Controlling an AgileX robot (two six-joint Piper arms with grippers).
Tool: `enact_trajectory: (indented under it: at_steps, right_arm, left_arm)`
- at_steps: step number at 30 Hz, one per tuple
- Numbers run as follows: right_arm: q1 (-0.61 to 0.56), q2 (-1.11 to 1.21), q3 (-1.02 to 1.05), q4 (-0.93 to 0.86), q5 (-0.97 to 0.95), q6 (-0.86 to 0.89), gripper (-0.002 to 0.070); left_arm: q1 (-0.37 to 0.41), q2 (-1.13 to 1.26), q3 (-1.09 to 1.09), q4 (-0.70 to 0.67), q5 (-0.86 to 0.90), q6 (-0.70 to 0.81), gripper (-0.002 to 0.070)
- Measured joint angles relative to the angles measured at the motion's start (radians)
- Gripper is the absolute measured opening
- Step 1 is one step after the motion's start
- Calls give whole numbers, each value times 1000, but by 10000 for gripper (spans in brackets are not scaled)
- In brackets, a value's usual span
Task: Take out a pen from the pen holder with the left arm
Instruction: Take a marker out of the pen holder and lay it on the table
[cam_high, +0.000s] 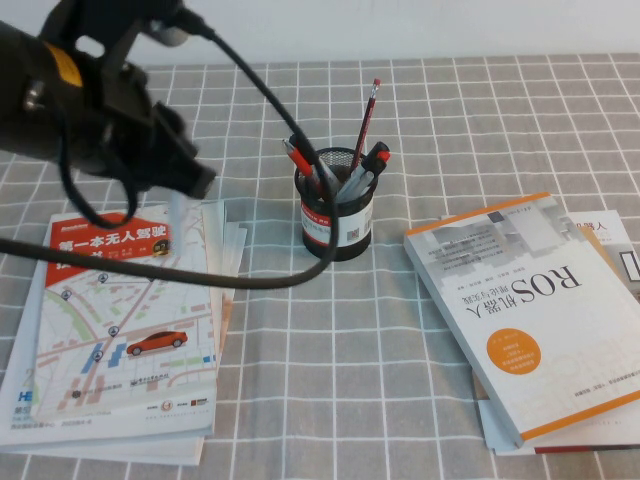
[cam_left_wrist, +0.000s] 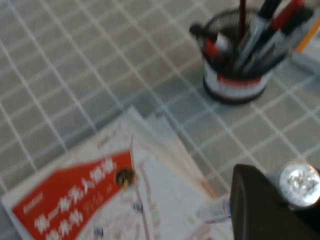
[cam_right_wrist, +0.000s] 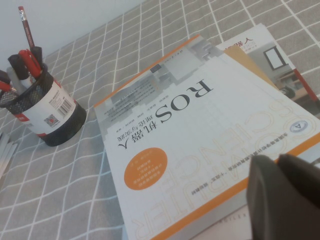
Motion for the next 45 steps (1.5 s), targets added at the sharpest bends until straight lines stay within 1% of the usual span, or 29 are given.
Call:
enact_trajectory:
  at_steps: [3, 4, 10, 17, 21, 24, 29, 37, 42, 45]
  right_arm:
    - [0, 0, 0, 0, 0, 0, -13]
    - [0, 0, 0, 0, 0, 0, -13]
    - [0, 0, 0, 0, 0, 0, -13]
    - [0, 0, 0, 0, 0, 0, -13]
    - [0, 0, 0, 0, 0, 0, -13]
    - [0, 0, 0, 0, 0, 0, -13]
    - [0, 0, 0, 0, 0, 0, -13]
    - [0, 0, 0, 0, 0, 0, -13]
    - [0, 0, 0, 0, 0, 0, -13]
    - [0, 0, 0, 0, 0, 0, -13]
  left_arm:
    - [0, 18, -64, 12, 221, -45, 109]
    - [0, 27, -81, -1, 265, -55, 109]
    - [0, 80, -98, -160, 319, -46, 109]
    - [0, 231, -99, -244, 319, -40, 109]
    - [0, 338, -99, -317, 313, -40, 109]
    - [0, 407, -99, -341, 307, -40, 109]
    - [0, 472, -99, -345, 300, -38, 109]
    - [0, 507, -100, -351, 186, -40, 109]
    - [0, 532, -100, -342, 105, -83, 109]
    - [0, 560, -101, -300, 72, -126, 109]
